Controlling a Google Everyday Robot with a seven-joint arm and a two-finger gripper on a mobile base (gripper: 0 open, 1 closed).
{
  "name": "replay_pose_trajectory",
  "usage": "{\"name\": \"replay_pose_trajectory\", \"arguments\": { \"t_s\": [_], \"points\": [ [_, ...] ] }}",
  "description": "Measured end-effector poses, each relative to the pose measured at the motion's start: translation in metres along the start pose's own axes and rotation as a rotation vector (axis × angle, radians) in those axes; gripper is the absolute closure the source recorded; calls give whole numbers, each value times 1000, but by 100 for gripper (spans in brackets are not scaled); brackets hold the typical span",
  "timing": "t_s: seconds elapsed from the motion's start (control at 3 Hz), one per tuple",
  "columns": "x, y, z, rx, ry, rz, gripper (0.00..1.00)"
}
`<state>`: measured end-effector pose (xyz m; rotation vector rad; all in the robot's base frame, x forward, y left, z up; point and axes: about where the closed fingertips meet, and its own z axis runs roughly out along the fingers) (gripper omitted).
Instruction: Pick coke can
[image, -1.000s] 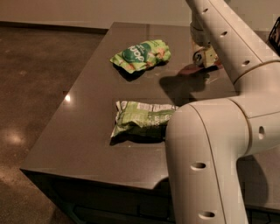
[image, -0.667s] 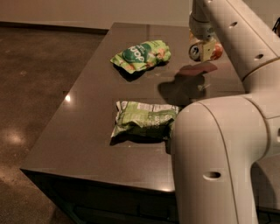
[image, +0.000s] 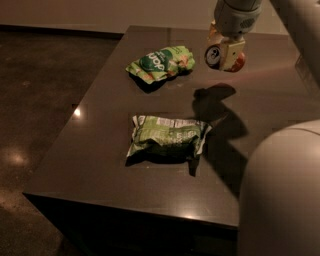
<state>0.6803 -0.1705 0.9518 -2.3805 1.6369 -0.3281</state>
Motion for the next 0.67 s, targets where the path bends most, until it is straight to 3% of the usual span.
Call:
{"name": "replay_pose_trajectory", "arguments": {
  "t_s": [0.33, 0.67],
  "points": [
    [-32, 21, -26, 10, -114, 32, 100],
    [-36, 15, -26, 30, -125, 31, 100]
  ]
}}
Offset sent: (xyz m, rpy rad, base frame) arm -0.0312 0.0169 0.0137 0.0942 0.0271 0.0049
